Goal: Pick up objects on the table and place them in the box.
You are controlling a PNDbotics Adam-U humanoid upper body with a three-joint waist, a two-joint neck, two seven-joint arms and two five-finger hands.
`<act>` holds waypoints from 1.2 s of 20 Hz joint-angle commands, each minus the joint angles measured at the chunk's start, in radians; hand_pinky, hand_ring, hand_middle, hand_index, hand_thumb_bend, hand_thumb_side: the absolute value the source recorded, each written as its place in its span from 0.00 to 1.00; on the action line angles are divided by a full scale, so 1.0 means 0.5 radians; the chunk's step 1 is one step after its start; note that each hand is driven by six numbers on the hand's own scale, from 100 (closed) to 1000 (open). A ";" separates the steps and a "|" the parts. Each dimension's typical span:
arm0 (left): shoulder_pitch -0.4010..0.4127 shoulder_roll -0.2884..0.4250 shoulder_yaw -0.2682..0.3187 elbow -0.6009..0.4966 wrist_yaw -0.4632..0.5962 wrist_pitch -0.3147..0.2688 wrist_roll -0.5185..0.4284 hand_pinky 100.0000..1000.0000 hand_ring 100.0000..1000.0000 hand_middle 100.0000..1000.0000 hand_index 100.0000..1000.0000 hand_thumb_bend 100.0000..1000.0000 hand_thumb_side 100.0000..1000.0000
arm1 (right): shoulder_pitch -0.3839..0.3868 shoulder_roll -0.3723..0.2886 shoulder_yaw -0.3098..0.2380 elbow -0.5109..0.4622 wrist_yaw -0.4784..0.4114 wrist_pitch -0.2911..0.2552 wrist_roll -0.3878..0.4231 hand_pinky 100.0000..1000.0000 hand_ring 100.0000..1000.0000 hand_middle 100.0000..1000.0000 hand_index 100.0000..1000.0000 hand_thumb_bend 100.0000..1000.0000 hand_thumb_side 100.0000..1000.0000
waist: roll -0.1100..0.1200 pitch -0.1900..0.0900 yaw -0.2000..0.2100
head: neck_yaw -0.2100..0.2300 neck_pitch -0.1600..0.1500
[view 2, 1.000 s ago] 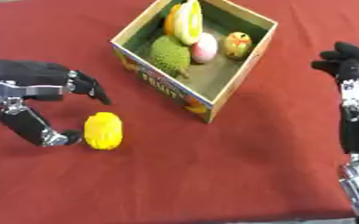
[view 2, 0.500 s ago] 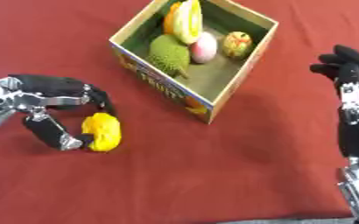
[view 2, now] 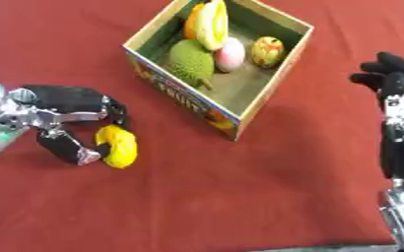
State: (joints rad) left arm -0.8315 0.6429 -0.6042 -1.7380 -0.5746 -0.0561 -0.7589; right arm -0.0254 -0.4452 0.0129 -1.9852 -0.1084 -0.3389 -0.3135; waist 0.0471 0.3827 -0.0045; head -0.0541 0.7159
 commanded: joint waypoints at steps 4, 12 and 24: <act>-0.174 0.189 0.247 -0.400 0.234 0.155 0.022 0.79 0.75 0.70 0.73 0.00 0.00 | 0.007 -0.073 -0.021 -0.030 0.007 -0.019 -0.013 0.82 0.66 0.65 0.79 0.00 0.67 | 0.014 -0.084 0.003 | -0.013 -0.012; -0.574 -0.084 0.377 -0.004 0.330 0.255 0.179 0.79 0.74 0.69 0.72 0.00 0.00 | -0.006 -0.105 -0.023 -0.030 -0.017 -0.025 0.000 0.82 0.66 0.65 0.79 0.00 0.66 | 0.046 -0.097 -0.030 | 0.007 -0.028; -0.857 -0.517 0.451 1.027 -0.201 -0.146 0.390 0.79 0.76 0.71 0.73 0.00 0.00 | -0.076 -0.127 -0.004 -0.030 -0.030 -0.049 0.036 0.82 0.66 0.65 0.79 0.00 0.66 | 0.068 -0.033 -0.135 | 0.064 -0.090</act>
State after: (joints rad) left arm -1.2341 0.3849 -0.3964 -1.2540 -0.6485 -0.1076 -0.5723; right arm -0.0551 -0.4812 0.0128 -1.9852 -0.1184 -0.3595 -0.2994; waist 0.0854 0.3856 -0.0717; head -0.0271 0.6845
